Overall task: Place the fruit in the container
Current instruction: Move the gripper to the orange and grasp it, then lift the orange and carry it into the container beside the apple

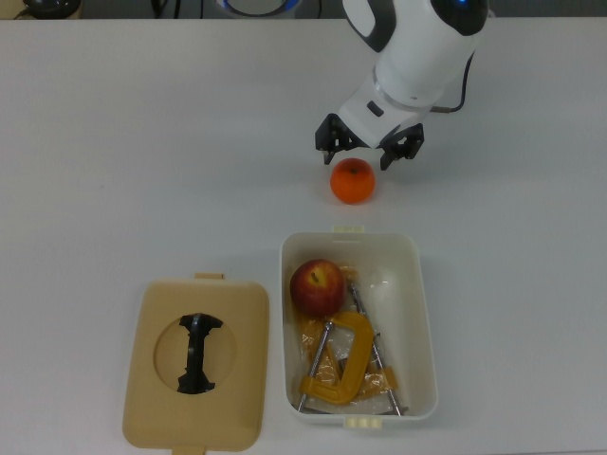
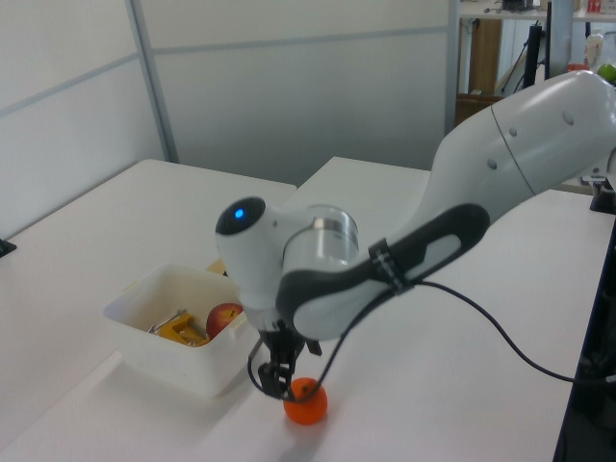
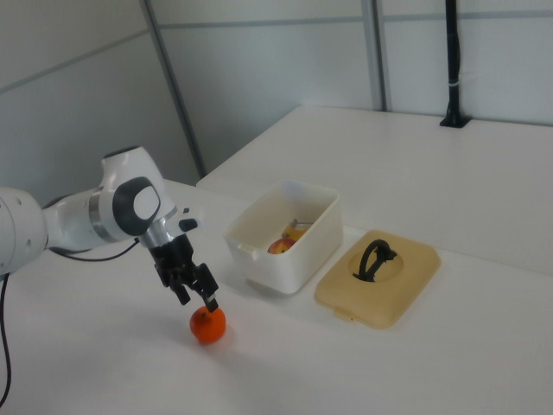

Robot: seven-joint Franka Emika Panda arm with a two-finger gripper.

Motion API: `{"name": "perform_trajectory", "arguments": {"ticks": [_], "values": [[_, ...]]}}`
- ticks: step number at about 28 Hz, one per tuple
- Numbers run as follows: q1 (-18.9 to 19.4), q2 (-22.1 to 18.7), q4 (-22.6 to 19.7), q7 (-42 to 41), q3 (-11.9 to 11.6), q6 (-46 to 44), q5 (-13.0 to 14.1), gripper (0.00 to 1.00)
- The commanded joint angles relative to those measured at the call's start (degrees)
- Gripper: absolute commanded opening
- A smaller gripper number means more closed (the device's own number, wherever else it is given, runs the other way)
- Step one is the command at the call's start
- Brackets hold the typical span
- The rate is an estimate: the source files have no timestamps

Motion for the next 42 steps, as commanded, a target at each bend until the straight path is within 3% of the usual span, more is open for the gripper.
{"name": "perform_trajectory", "arguments": {"ticks": [1,7,15,16,19,20,31,42], "values": [[2.2,-0.8,-4.4,4.8,-0.4,4.2,-3.0,1.0],[2.8,2.5,-4.4,7.7,-0.5,6.1,-5.6,1.0],[1.5,4.4,-4.1,7.8,-1.4,8.6,-6.8,0.97],[1.5,4.5,-3.9,7.8,-1.5,8.7,-6.9,0.85],[1.5,4.9,-3.7,7.9,-1.4,8.8,-7.2,0.28],[1.5,4.8,-3.6,8.7,-1.5,8.9,-7.2,0.0],[0.4,3.1,3.3,9.8,-1.5,8.3,-5.8,0.0],[-6.1,3.2,16.0,6.3,-1.5,7.4,1.8,0.0]]}}
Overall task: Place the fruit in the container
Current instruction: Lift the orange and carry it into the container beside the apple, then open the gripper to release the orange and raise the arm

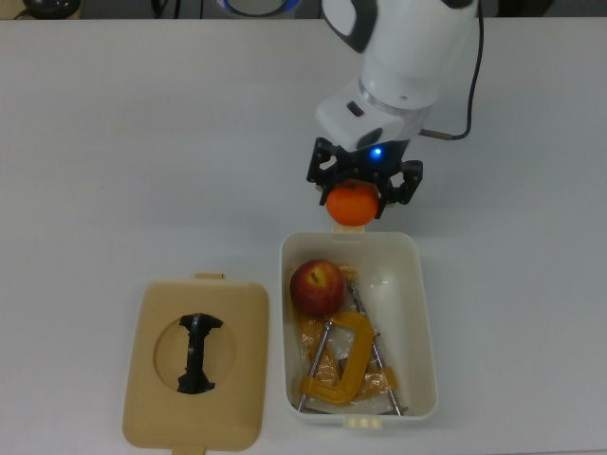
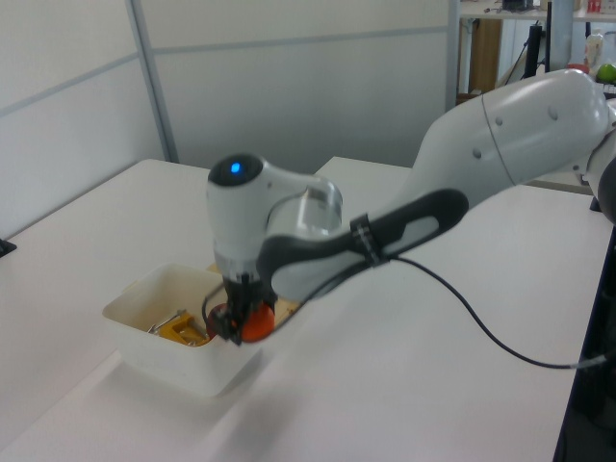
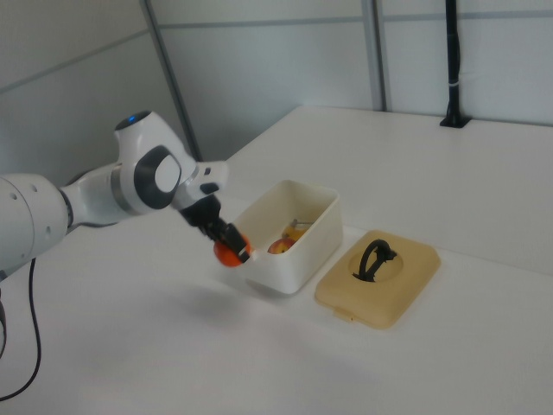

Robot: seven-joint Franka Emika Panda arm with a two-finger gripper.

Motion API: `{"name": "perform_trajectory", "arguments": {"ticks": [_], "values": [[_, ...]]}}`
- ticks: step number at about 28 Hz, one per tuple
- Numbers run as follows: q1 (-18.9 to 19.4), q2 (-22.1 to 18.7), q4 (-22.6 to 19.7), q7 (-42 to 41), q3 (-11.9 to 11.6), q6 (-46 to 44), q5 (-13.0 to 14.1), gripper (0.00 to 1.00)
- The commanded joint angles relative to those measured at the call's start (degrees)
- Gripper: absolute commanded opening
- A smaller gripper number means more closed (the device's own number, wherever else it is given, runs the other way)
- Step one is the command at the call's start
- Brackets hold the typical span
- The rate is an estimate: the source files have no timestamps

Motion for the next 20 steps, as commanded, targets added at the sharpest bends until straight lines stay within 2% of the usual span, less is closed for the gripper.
{"name": "perform_trajectory", "arguments": {"ticks": [1,4,5,9,10,11,12,13,15,16,20], "values": [[-2.8,0.0,5.1,-1.8,-0.3,-0.5,4.1,0.0],[-4.2,0.2,5.6,-1.1,-0.3,0.0,5.4,0.0],[-4.6,0.7,7.1,-0.3,-0.4,0.2,6.1,0.0],[-4.5,3.1,9.3,4.6,-0.5,0.6,5.3,0.0],[-4.1,4.7,10.4,6.7,-0.5,1.4,3.5,0.23],[-3.7,5.7,10.5,8.0,-0.5,1.7,1.8,0.51],[-3.4,6.5,10.6,9.9,-0.4,2.0,-0.2,0.85],[-3.0,7.1,10.6,12.4,-0.4,2.3,-2.1,1.0],[-2.4,7.9,10.6,17.8,-0.3,3.0,-5.8,1.0],[-2.1,8.4,10.6,21.2,-0.1,3.5,-8.5,1.0],[-2.0,8.6,10.5,22.8,0.1,3.5,-9.1,1.0]]}}
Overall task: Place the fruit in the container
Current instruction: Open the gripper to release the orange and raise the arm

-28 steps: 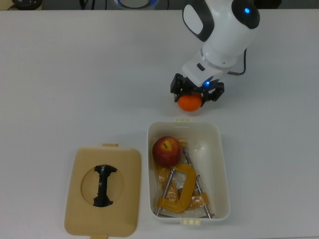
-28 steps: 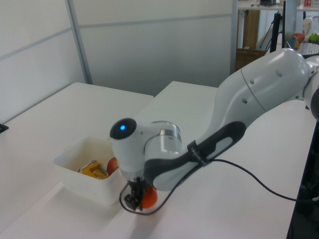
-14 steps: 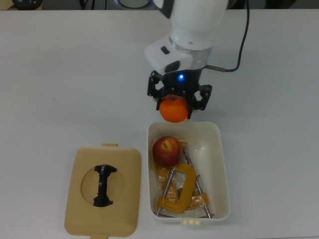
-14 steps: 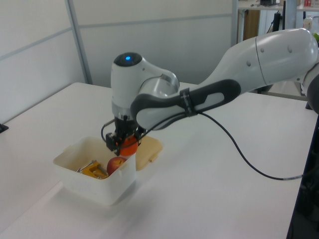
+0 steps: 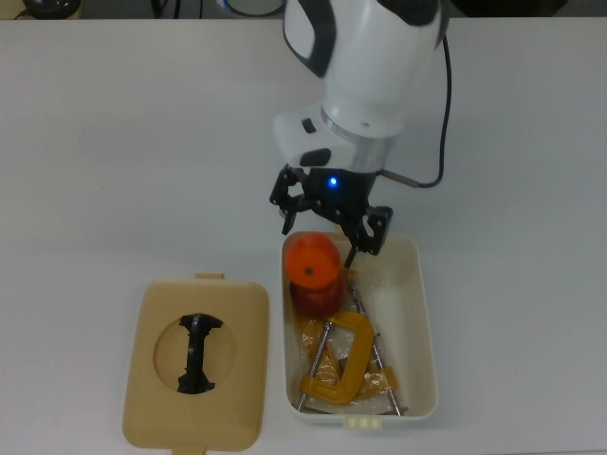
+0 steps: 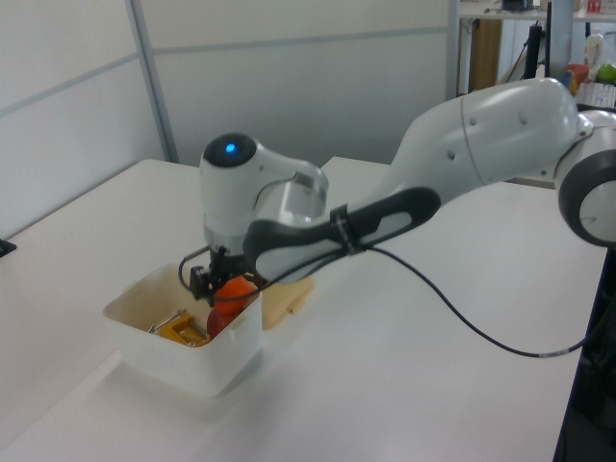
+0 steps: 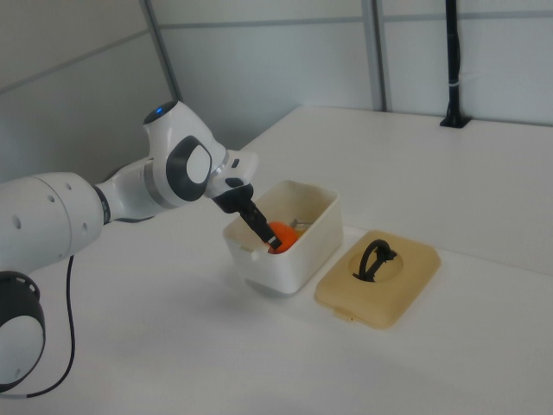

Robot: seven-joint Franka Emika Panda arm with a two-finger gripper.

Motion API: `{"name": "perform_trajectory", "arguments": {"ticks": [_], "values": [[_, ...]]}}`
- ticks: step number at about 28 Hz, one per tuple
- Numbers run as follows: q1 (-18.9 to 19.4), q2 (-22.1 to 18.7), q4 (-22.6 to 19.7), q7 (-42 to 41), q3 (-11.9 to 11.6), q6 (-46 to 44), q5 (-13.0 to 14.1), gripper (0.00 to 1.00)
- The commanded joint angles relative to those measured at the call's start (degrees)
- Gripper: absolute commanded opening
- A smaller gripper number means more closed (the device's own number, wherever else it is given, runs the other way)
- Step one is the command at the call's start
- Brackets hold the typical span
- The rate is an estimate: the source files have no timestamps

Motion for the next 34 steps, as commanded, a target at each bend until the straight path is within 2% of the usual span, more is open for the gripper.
{"name": "perform_trajectory", "arguments": {"ticks": [1,5,7,10,11,13,15,17,23,28,34], "values": [[0.9,1.1,1.9,4.2,0.1,0.2,-2.2,1.0],[0.7,-0.7,1.4,2.2,0.2,-0.2,-1.5,1.0],[0.3,-3.5,-1.1,-3.8,0.3,-1.7,0.5,1.0],[0.0,-5.7,-2.1,-13.4,0.1,-5.2,6.8,1.0],[-0.3,-7.3,-2.1,-20.9,-0.4,-9.7,11.4,1.0],[-1.0,-9.2,-1.9,-28.0,-0.5,-14.9,15.0,1.0],[-1.9,-11.3,-2.0,-33.6,-0.6,-19.9,17.1,1.0],[-3.1,-13.9,-2.1,-38.9,-0.5,-26.0,18.0,1.0],[-5.9,-18.8,-2.5,-48.4,-0.5,-34.6,20.0,1.0],[-9.3,-21.2,-3.7,-51.6,-0.5,-36.2,20.1,1.0],[-12.8,-21.2,-4.0,-53.6,-0.6,-35.6,19.8,1.0]]}}
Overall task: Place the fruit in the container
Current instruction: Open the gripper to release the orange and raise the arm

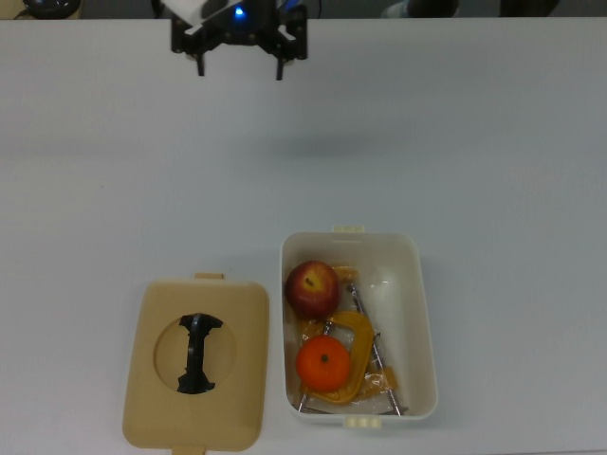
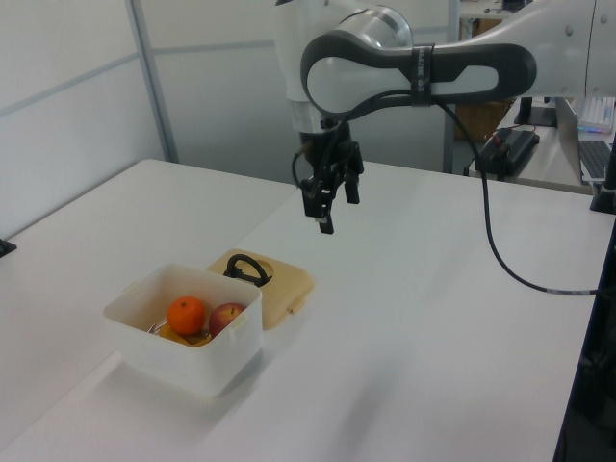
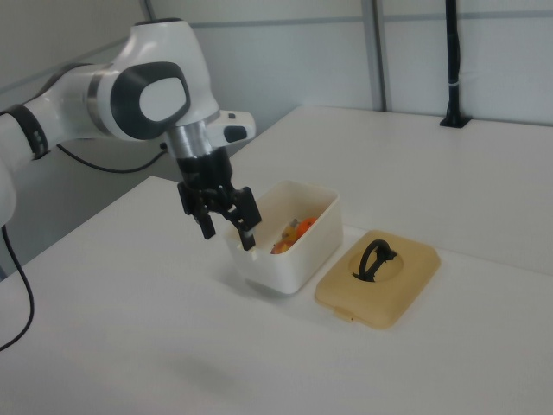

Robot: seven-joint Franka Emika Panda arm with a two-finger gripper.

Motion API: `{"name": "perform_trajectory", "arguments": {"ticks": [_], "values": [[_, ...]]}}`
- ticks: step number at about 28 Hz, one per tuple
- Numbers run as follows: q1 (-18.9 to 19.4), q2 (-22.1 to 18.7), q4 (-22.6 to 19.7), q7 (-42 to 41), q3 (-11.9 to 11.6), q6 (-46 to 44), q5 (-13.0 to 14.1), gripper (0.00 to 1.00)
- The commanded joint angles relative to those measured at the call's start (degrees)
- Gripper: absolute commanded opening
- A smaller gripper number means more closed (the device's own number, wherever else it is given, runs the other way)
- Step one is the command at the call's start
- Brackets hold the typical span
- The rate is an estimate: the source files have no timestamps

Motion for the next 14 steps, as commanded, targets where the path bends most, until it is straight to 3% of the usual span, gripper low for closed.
{"name": "perform_trajectory", "arguments": {"ticks": [1,8,14], "values": [[-2.6,-1.2,-2.5,-2.9,-0.3,0.9,1.1,1.0],[-5.3,-1.6,-1.8,-3.5,-0.3,1.0,1.1,1.0],[-5.5,-1.4,-1.9,-3.8,-0.2,2.0,1.1,1.0]]}}
